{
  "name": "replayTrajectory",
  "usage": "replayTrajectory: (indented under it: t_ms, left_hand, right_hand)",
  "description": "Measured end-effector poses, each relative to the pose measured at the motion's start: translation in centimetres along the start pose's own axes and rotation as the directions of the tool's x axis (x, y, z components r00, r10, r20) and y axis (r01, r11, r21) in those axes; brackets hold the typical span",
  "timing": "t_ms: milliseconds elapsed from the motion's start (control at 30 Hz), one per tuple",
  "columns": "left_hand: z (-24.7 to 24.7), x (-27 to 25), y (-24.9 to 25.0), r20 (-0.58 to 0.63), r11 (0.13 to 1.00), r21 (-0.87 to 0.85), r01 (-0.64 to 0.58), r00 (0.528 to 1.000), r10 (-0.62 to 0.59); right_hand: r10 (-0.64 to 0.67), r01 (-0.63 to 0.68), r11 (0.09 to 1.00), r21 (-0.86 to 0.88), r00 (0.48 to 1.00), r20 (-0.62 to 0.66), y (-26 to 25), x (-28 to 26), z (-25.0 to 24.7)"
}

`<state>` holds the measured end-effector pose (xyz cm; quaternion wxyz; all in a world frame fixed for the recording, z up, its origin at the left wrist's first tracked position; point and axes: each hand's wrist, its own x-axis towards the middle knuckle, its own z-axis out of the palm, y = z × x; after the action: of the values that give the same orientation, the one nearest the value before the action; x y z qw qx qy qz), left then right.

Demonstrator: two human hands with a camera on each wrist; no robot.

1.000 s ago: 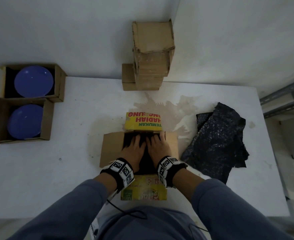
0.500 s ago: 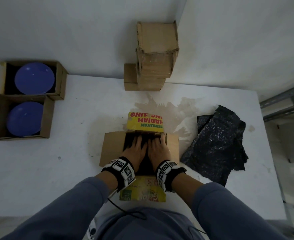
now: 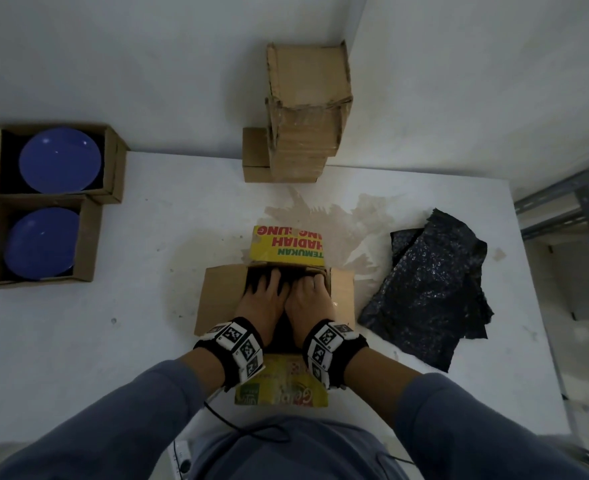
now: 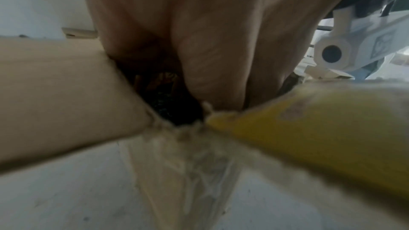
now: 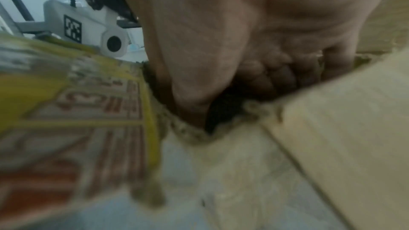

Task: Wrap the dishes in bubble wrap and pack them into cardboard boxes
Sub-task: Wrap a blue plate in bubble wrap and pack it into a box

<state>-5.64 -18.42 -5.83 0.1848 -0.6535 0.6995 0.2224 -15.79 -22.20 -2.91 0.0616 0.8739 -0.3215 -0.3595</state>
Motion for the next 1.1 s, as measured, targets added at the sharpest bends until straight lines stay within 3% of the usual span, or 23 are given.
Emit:
replayTrajectory:
  t_ms: [167,300,533,600,667,700,767,833,867,933,1000,1033,1100]
  left_hand:
    - [0.4,-0.1,0.2,0.052,0.999,-0.018,0.033,0.998,-0.032]
    - [0.8,0.2,0.4,0.113,0.995,-0.087,0.051,0.993,-0.041]
    - [-0.7,-0.2,-0.1,0.105,0.988,-0.155,0.014,0.994,0.002]
    - [-1.9,-1.0,-0.9,0.046,0.962,-0.265,-0.066,0.996,0.081]
    - [-3.2,-2.6,-2.4,-0.146,0.902,-0.397,-0.172,0.982,0.123]
    - [-3.5,-3.5,-3.4,-0.274,0.878,-0.436,-0.197,0.959,0.079]
    - [-3.3,-5.4,-5.6,-0.430,0.818,-0.559,-0.133,0.891,-0.149]
    - [-2.2,-6.9,-7.2,-0.375,0.715,-0.699,0.029,0.836,-0.401]
    - [-1.5,-7.5,-7.8,-0.271,0.629,-0.768,0.122,0.828,-0.491]
    - [0.1,-8.3,-8.4,-0.051,0.415,-0.883,0.217,0.836,-0.547]
    - [1.6,-9.0,-8.4,0.039,0.230,-0.955,0.188,0.847,-0.530]
    - [2.2,-9.4,-8.3,0.039,0.180,-0.971,0.161,0.839,-0.542]
    - [3.0,-10.0,-7.8,-0.008,0.127,-0.988,0.085,0.799,-0.601]
  right_hand:
    - [0.036,-0.033,0.967,0.252,0.999,-0.007,-1.1,0.5,1.3]
    - [0.055,-0.078,0.896,0.437,0.996,0.066,-1.6,0.8,2.0]
    - [0.010,-0.053,0.901,0.431,0.995,0.102,-0.7,0.6,1.5]
    - [-0.036,0.025,0.884,0.467,0.999,0.014,0.5,-0.4,0.4]
    - [-0.015,0.127,0.809,0.574,0.980,-0.197,2.1,-1.9,-0.2]
    - [0.043,0.157,0.784,0.601,0.951,-0.305,2.9,-2.6,0.0]
    - [0.244,0.113,0.730,0.674,0.878,-0.411,4.5,-3.9,1.4]
    - [0.461,0.015,0.606,0.795,0.808,-0.366,5.6,-4.8,3.7]
    - [0.532,-0.044,0.516,0.855,0.799,-0.280,5.9,-5.2,4.7]
    - [0.575,-0.158,0.287,0.945,0.817,-0.038,6.2,-5.6,6.5]
    - [0.508,-0.208,0.033,0.978,0.846,0.162,6.2,-6.0,7.7]
    - [0.472,-0.209,-0.063,0.976,0.855,0.214,6.1,-6.2,8.2]
    - [0.455,-0.178,-0.146,0.973,0.861,0.226,6.0,-6.7,8.8]
